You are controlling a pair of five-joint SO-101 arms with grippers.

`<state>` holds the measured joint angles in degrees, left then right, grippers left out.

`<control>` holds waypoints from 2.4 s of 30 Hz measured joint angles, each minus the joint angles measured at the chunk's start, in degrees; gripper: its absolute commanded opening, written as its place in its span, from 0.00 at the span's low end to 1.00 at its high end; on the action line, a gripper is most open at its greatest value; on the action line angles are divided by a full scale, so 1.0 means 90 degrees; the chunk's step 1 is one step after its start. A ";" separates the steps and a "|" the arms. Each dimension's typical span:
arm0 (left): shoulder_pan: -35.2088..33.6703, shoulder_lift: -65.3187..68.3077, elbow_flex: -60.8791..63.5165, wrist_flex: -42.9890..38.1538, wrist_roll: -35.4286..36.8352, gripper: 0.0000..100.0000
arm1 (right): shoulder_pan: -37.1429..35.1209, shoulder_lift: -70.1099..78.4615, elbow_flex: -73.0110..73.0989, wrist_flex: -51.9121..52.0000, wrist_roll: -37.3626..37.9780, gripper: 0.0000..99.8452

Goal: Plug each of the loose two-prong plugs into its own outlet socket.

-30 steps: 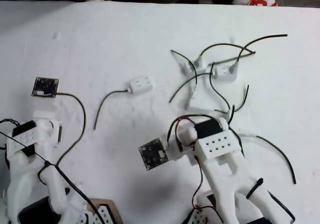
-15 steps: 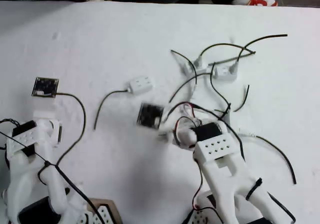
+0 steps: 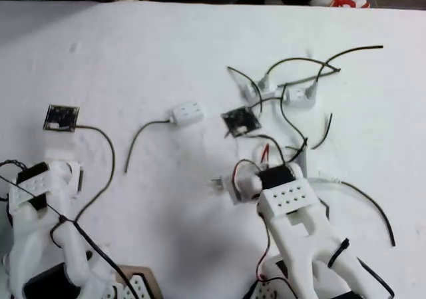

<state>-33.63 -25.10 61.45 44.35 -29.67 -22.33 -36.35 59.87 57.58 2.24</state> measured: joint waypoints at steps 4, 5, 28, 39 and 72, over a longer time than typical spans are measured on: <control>0.0000 0.0000 0.0000 -0.0010 0.0000 0.02 | 0.0000 0.0039 -0.0088 0.0313 -0.1026 0.27; 0.0000 0.0000 0.0000 -0.0010 0.0000 0.02 | 0.0000 0.0127 -0.0215 0.0391 -0.1270 0.27; 0.0195 0.0000 0.0000 -0.0020 0.0000 0.02 | -0.0195 0.4474 -0.3243 0.0674 -0.4024 0.27; 0.0723 -0.1221 0.0264 0.0410 0.0000 0.02 | -0.0332 0.5626 -0.3907 0.0703 -0.4425 0.24; 0.1465 -0.3741 0.1875 0.0322 -0.0449 0.03 | 0.2247 0.4259 -0.4142 0.1026 0.3858 0.02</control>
<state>-20.44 -58.77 78.33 47.25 -33.71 -2.11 1.98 22.59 66.81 36.97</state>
